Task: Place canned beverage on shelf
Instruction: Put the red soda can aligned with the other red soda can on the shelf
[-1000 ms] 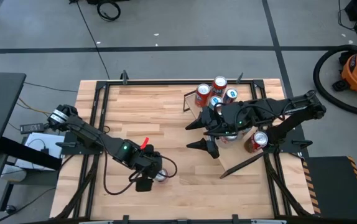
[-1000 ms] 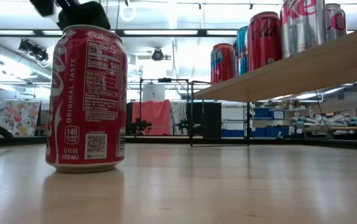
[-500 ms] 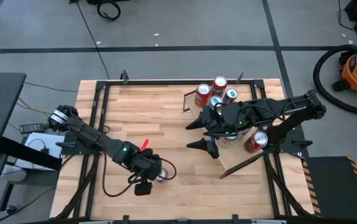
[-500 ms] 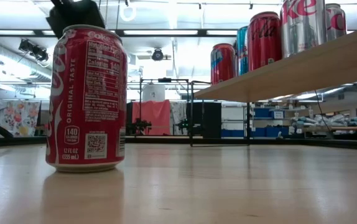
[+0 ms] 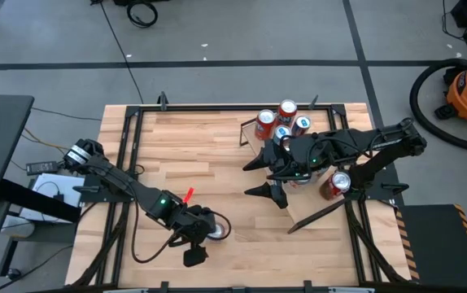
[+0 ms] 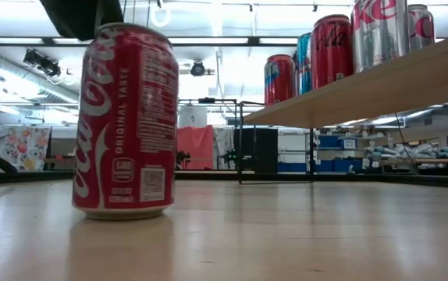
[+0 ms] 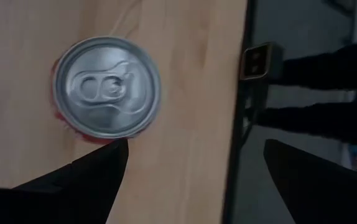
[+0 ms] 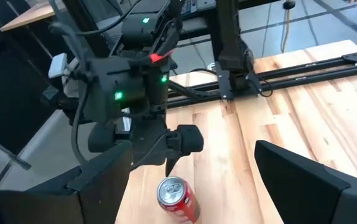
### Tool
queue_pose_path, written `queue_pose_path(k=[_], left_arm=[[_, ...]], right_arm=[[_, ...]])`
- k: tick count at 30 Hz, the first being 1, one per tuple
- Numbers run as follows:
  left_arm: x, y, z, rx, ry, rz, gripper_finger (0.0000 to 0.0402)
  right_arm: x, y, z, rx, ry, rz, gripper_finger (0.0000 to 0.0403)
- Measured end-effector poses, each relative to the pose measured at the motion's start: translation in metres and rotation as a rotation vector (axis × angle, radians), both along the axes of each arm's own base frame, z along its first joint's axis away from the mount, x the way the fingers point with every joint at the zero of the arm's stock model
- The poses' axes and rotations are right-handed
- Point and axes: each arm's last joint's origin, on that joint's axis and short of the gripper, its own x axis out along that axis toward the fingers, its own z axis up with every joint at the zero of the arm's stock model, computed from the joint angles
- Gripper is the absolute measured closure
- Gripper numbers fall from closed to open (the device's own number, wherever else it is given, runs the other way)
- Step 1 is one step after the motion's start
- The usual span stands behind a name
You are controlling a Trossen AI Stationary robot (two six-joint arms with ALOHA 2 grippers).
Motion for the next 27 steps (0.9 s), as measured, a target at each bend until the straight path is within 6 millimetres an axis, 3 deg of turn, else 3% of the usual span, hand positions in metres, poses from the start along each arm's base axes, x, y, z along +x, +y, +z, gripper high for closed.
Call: queue_pose_path(k=[7, 13, 19, 27], left_arm=[[0.003, -0.008, 0.005, -0.070, -0.062, 0.000, 0.0015], [-0.003, -0.006, 0.001, -0.046, 0.014, -0.001, 0.0015], [-0.011, 0.002, -0.013, 0.054, 0.177, 0.073, 0.0015], [0.001, 0.002, -0.033, 0.184, 0.143, -0.026, 0.0015]], right_arm=[[-0.002, 0.001, -0.003, 0.002, 0.039, 0.047, 0.0055], [-0.002, 0.002, -0.003, 0.014, 0.043, 0.065, 0.0055], [-0.002, 0.003, -0.003, 0.017, 0.042, 0.071, 0.0055], [-0.002, 0.003, -0.003, 0.021, 0.042, 0.069, 0.0055]])
